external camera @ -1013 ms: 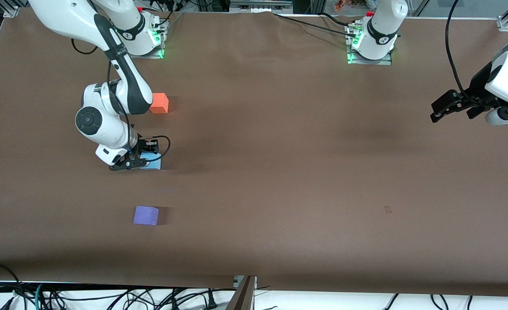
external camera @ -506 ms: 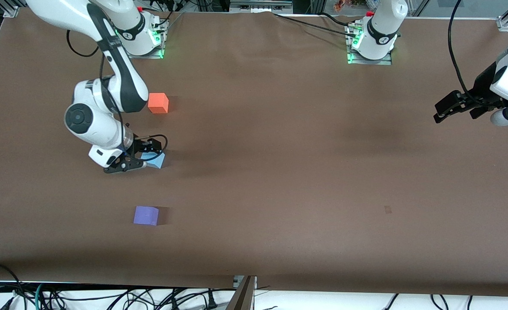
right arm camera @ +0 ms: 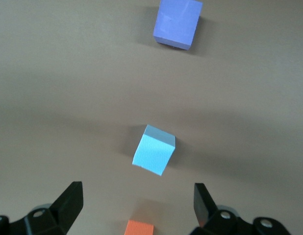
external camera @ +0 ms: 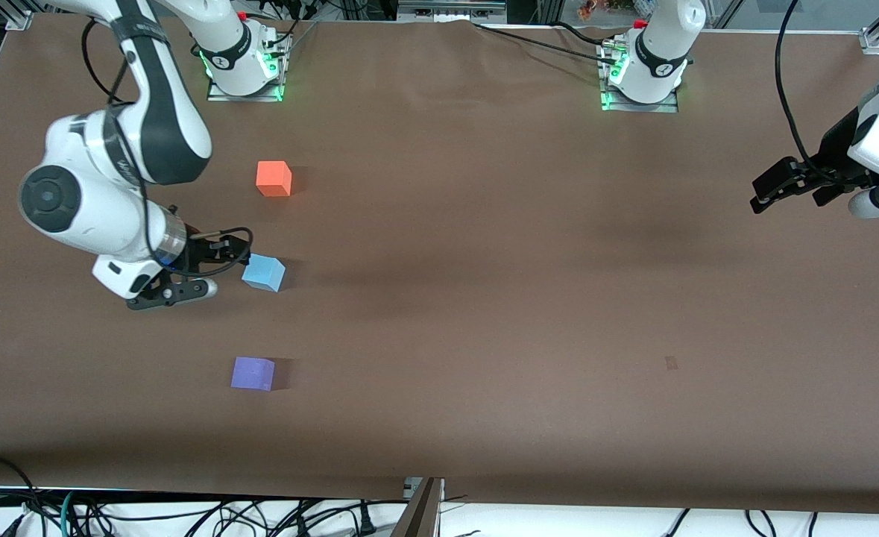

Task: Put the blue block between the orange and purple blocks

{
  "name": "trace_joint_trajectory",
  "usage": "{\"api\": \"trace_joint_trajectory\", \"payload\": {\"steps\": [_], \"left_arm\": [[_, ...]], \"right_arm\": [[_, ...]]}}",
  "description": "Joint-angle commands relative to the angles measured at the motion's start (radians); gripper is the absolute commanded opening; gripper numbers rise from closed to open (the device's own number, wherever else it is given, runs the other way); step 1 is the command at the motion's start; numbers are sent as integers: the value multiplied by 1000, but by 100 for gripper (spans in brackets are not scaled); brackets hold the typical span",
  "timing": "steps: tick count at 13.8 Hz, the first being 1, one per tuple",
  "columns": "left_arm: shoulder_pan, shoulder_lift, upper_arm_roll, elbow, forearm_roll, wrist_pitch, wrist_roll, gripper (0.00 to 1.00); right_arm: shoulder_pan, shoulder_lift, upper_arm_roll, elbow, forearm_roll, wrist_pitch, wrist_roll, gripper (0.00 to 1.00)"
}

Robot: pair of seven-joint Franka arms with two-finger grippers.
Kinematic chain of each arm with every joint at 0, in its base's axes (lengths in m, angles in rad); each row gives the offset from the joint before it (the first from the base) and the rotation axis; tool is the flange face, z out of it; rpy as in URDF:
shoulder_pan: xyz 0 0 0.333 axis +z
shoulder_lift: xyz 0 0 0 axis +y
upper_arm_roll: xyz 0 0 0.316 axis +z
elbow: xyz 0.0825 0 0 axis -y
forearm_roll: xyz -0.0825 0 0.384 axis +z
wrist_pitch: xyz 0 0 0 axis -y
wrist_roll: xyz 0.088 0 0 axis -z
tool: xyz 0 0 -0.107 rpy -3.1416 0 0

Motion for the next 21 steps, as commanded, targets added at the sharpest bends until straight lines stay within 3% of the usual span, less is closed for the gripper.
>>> {"api": "trace_joint_trajectory", "payload": {"steps": [1, 5, 8, 12, 16, 21], "left_arm": [[-1, 14, 0, 32, 19, -19, -6, 100], [-1, 14, 0, 32, 19, -14, -6, 100], [-1, 14, -2, 32, 19, -14, -6, 100], [-3, 14, -2, 32, 19, -14, -6, 100], [-3, 14, -2, 34, 16, -12, -6, 100], [-3, 14, -3, 34, 17, -12, -6, 100]], "right_arm": [[-6, 8, -26, 113, -5, -135, -11, 100], [-4, 2, -44, 221, -91, -259, -13, 100], [-12, -56, -37, 227, -117, -272, -10, 100], [-73, -174, -32, 209, -156, -259, -11, 100], [-125, -297, -5, 108, -148, -278, -23, 100], [-147, -315, 17, 88, -146, -396, -4, 100]]}}
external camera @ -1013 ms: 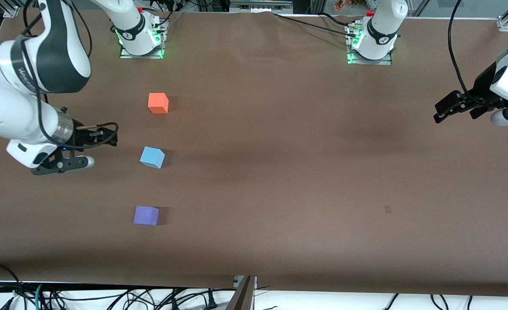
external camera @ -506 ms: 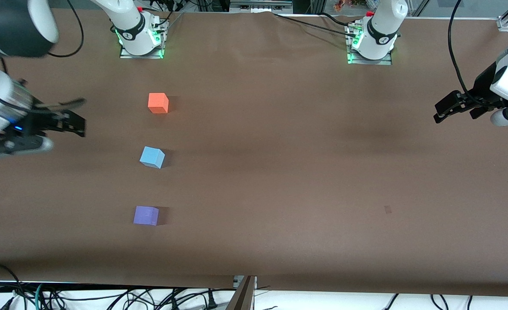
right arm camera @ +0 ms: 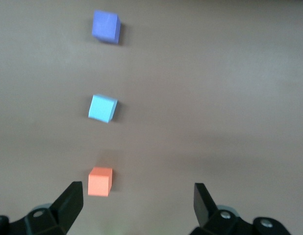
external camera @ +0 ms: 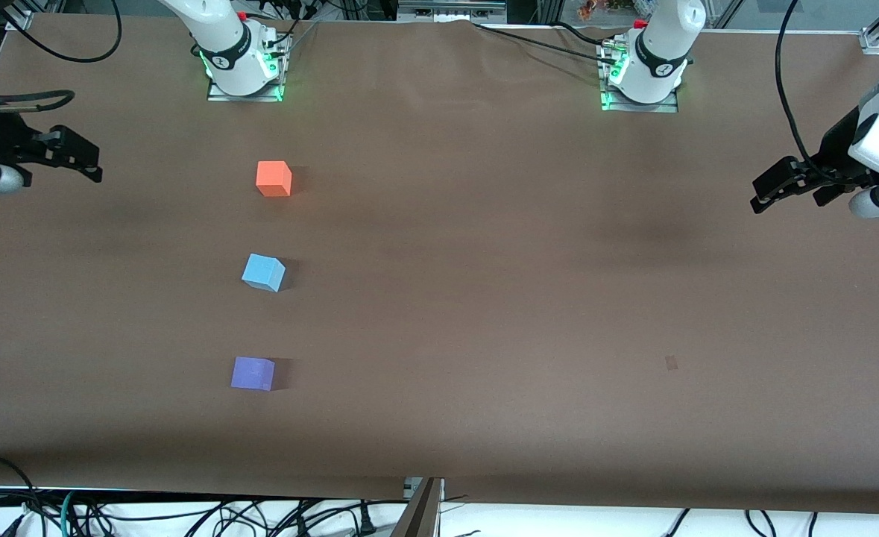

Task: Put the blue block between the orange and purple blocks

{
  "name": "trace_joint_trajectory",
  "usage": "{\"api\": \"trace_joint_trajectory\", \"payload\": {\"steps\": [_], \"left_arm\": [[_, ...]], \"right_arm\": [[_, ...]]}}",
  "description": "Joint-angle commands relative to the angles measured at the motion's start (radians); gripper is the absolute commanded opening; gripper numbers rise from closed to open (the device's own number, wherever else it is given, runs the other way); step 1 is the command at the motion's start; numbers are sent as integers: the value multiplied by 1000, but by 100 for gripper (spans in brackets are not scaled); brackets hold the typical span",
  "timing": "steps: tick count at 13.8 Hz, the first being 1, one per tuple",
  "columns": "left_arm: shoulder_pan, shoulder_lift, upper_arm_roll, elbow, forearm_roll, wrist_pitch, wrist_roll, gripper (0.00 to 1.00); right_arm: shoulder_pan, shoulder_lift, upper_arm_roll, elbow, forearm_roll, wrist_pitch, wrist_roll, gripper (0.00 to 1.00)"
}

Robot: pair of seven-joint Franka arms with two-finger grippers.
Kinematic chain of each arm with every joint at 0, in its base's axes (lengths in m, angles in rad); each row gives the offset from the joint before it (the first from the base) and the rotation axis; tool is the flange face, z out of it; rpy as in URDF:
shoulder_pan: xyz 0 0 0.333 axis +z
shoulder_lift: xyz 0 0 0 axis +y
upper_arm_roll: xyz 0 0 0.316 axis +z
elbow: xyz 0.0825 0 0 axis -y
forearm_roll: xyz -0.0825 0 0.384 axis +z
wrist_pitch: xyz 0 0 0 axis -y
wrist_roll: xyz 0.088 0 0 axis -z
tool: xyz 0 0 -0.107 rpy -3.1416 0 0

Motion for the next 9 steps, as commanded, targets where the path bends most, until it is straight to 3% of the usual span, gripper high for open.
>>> {"api": "trace_joint_trajectory", "payload": {"steps": [1, 9], "left_arm": [[-2, 14, -1, 30, 19, -13, -6, 100], [-2, 12, -7, 30, 19, -19, -4, 100]], "right_arm": [[-36, -22, 37, -23, 1, -51, 26, 100], [-14, 36, 42, 45, 3, -54, 57, 100]]}}
